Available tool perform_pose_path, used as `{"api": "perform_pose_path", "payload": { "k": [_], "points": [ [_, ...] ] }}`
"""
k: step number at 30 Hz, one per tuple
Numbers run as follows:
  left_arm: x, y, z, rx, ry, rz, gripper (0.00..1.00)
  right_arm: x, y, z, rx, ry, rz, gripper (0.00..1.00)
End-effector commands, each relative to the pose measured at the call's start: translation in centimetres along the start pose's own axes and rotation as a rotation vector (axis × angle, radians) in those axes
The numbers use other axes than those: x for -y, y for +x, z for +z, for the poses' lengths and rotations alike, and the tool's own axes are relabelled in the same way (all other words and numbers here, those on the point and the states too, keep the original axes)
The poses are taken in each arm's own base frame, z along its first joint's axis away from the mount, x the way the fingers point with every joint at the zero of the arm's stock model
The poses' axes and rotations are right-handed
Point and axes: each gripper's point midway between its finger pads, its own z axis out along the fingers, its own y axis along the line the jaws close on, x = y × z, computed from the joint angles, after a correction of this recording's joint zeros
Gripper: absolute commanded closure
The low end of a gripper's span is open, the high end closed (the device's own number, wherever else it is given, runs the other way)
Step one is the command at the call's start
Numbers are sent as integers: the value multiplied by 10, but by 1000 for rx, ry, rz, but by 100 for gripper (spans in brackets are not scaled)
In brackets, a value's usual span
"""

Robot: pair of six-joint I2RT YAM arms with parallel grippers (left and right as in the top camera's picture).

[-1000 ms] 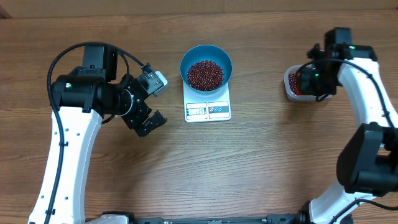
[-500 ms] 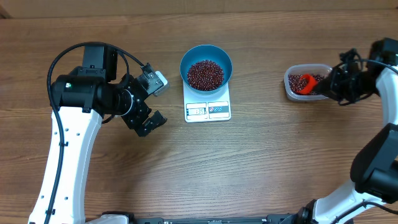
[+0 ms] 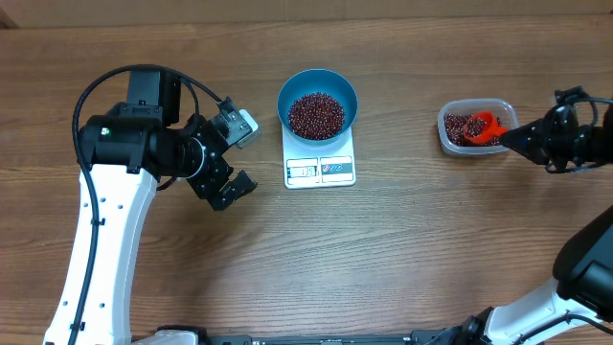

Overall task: Scoop item into bowl and weigh 150g on scale
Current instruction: 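Lower the red cup into the tub beans and scoop with right gripper, then carry the filled cup with the right gripper over the blue bowl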

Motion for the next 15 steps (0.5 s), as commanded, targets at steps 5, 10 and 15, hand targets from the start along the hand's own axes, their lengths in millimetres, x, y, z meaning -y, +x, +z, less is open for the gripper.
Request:
{"api": "perform_pose_path", "payload": {
  "k": [5, 10, 15],
  "points": [
    [-1, -6, -8, 25, -19, 3, 0, -29, -3, 0, 28, -175, -46, 96],
    [-1, -6, -8, 25, -19, 3, 0, -49, 1, 10, 0, -230, -75, 96],
    [-1, -6, -8, 25, -19, 3, 0, -91, 8, 28, -50, -325, -149, 96]
  ]
}}
